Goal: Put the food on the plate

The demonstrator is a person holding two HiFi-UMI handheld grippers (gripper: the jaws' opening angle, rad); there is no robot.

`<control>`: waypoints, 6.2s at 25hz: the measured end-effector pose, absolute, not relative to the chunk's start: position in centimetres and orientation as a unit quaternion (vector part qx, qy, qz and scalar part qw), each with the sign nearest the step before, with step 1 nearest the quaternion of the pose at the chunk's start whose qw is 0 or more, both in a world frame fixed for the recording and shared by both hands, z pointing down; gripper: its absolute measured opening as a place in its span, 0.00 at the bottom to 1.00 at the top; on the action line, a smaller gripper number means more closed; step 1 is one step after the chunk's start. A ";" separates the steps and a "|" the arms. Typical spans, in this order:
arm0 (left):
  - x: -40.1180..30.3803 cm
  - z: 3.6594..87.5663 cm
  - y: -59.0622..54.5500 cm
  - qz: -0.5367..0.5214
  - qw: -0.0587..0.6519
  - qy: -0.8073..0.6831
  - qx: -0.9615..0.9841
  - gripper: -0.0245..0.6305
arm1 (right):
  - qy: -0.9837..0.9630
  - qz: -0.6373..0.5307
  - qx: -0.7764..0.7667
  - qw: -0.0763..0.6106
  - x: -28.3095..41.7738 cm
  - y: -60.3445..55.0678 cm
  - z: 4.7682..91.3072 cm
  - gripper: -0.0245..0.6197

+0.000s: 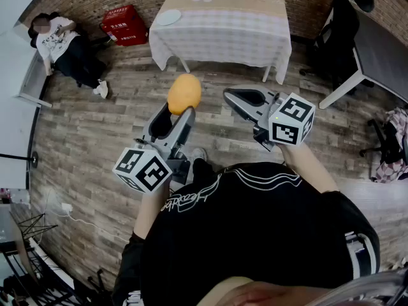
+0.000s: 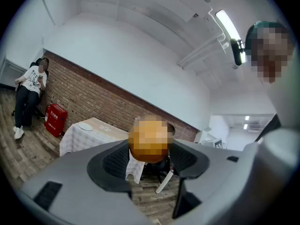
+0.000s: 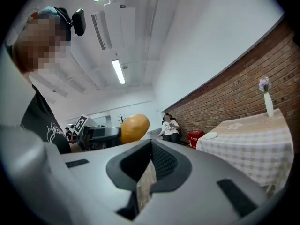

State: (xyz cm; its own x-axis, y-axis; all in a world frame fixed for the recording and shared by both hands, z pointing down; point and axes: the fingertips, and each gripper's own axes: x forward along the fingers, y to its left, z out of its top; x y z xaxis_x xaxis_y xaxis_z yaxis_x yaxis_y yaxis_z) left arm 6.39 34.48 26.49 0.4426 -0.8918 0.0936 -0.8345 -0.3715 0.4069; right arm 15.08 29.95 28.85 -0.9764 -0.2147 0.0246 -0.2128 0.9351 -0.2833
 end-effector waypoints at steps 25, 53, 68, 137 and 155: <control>-0.2 29.1 24.9 -0.049 0.220 -0.529 0.818 0.44 | 0.970 -0.185 -0.161 -0.004 11.2 20.0 30.9 0.03; -15.6 28.7 0.6 -0.039 0.214 -0.530 0.820 0.44 | 0.961 -0.194 -0.196 -0.006 -2.3 -4.1 30.3 0.03; -16.7 31.6 -5.5 0.007 0.200 -0.551 0.810 0.44 | 0.958 -0.214 -0.192 -0.022 -3.4 -9.4 33.0 0.03; -26.2 55.8 -34.5 0.170 0.290 -0.601 0.725 0.44 | 0.902 -0.362 -0.201 -0.121 -8.6 -33.5 50.3 0.03; -25.7 56.3 -34.2 0.169 0.281 -0.600 0.730 0.49 | 0.902 -0.371 -0.190 -0.113 -8.9 -32.8 50.2 0.03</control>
